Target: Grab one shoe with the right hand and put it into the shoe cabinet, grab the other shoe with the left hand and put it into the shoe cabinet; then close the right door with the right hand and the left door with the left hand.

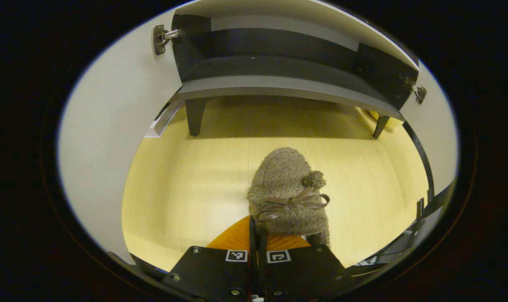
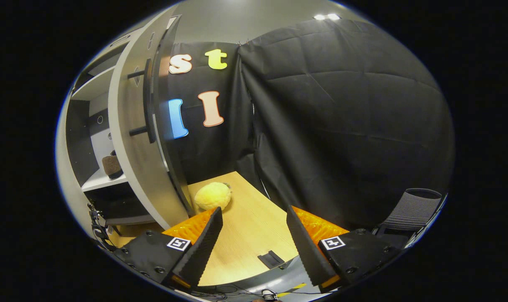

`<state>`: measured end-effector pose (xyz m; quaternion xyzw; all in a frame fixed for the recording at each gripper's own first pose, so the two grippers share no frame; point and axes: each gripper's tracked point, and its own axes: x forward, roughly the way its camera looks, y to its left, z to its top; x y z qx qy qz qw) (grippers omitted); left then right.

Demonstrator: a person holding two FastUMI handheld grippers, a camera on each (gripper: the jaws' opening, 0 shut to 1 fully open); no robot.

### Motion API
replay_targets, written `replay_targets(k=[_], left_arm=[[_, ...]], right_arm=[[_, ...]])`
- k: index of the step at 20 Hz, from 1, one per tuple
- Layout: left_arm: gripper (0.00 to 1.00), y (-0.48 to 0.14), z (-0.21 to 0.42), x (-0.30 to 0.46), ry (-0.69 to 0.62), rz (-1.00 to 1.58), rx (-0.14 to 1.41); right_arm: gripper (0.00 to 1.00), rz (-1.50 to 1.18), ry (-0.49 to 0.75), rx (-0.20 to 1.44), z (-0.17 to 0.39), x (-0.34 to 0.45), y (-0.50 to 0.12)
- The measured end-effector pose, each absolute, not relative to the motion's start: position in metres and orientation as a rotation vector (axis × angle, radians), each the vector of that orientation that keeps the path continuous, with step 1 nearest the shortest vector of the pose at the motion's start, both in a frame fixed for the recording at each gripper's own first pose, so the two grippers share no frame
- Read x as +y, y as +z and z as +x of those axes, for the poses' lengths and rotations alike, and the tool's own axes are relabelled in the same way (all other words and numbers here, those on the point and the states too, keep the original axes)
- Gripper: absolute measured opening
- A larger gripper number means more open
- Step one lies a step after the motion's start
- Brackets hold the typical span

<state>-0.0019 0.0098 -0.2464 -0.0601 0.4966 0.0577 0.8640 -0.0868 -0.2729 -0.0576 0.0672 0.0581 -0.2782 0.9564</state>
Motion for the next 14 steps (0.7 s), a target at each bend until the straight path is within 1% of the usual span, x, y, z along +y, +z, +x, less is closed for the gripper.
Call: replay_targets(k=[3, 4, 9, 14], left_arm=[[0.02, -0.211, -0.001, 0.009, 0.097, -0.119, 1.006], [0.02, -0.196, -0.001, 0.002, 0.074, -0.112, 0.996], [0.02, -0.123, 0.016, -0.01, 0.002, -0.077, 0.915], [0.02, -0.05, 0.035, -0.017, -0.012, -0.053, 0.827]], right_arm=[[0.94, 0.152, -0.549, 0.105, -0.073, -0.283, -0.051], [0.98, 0.155, -0.542, 0.098, -0.067, -0.285, -0.047], [0.98, 0.126, -0.492, 0.099, -0.044, -0.288, -0.036], [0.98, 0.125, -0.46, 0.101, -0.029, -0.288, -0.035]])
